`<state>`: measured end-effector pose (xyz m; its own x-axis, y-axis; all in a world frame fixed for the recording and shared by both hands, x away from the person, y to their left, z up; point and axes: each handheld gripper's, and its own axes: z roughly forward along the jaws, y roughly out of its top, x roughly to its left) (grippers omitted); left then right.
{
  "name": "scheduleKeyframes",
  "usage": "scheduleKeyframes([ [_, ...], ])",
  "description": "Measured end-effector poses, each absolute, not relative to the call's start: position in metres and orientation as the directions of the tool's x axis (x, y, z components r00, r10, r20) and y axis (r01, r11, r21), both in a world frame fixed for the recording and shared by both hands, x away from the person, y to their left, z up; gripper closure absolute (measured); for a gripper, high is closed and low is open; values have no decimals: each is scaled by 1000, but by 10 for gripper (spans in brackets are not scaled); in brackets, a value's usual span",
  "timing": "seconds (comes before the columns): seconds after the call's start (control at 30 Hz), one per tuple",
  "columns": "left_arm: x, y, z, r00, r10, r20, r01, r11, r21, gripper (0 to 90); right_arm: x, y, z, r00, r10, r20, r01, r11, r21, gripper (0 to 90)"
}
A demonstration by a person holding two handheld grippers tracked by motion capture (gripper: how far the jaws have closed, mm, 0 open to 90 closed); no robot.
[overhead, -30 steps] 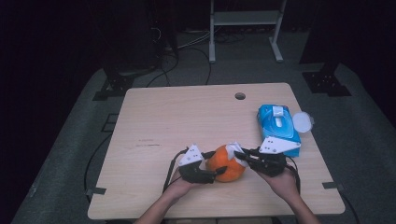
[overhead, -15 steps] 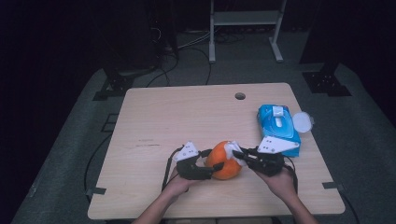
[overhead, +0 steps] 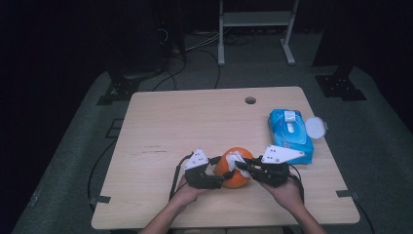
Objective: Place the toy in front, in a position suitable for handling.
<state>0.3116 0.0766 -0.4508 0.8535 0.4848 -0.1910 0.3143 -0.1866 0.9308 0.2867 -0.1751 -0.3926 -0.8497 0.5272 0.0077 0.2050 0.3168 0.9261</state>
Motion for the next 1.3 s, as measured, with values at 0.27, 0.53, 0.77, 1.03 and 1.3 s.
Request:
scheduleKeyframes([
  [0.27, 314, 80, -452, 853, 480, -204, 323, -180, 929, 299, 300, -203, -400, -799, 600, 38, 255, 280, 925, 813],
  [0.53, 307, 73, -451, 873, 471, -128, 262, -232, 937, 301, 290, -182, -395, -831, 556, 12, 215, 301, 929, 813],
  [0.77, 296, 63, -449, 902, 431, -1, 152, -314, 937, 312, 295, -189, -393, -824, 566, 30, 228, 283, 931, 813],
  [1.03, 286, 55, -450, 921, 377, 98, 56, -378, 924, 304, 297, -195, -394, -823, 563, 71, 269, 277, 922, 812],
  [1.3, 286, 55, -450, 927, 354, 119, 31, -391, 920, 310, 306, -202, -396, -829, 553, 80, 286, 296, 911, 813],
])
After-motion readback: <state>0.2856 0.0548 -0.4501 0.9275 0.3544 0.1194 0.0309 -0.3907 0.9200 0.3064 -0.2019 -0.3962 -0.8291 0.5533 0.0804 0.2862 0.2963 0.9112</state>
